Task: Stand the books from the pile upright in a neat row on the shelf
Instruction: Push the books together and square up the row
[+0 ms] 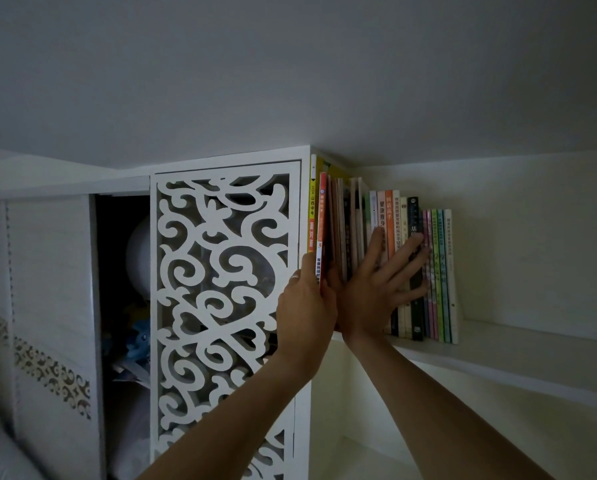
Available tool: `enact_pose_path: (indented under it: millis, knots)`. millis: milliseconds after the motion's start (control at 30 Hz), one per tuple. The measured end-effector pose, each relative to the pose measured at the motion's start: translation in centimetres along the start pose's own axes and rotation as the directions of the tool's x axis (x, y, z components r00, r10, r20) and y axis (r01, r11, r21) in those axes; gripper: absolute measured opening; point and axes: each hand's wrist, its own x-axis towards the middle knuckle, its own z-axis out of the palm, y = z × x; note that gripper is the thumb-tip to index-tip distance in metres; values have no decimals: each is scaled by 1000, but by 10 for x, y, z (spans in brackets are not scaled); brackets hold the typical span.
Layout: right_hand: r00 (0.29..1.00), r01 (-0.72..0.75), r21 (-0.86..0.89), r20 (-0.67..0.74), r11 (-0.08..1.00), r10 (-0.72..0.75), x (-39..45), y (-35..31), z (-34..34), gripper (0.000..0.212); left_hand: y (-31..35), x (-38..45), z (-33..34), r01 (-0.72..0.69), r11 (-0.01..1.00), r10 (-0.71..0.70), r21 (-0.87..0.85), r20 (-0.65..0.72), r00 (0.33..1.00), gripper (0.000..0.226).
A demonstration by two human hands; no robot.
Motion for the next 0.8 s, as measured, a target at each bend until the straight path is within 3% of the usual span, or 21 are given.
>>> enact_pose_path:
  millis: [267,433,567,667,800]
  knots:
    - [1000,24,20,-2,1000,-24,0,4,-4,98,-4,11,5,147,985,-152,-91,-54,987,33]
    - [999,34,-47,14,998,-33,-1,12,-6,88,2,26,28,32,997,-29,67,-42,999,38]
    - [996,80,-50,48,996,-78,-2,17,-10,79,-8,23,41,-229,942,278,244,-188,942,44]
    - [990,126,-52,66,991,-123,-2,23,-13,86,-28,33,54,-166,971,203,172,-227,952,52]
    - [974,221,-89,74,971,-215,-2,37,-11,83,-51,40,62,-233,903,302,360,-147,942,62]
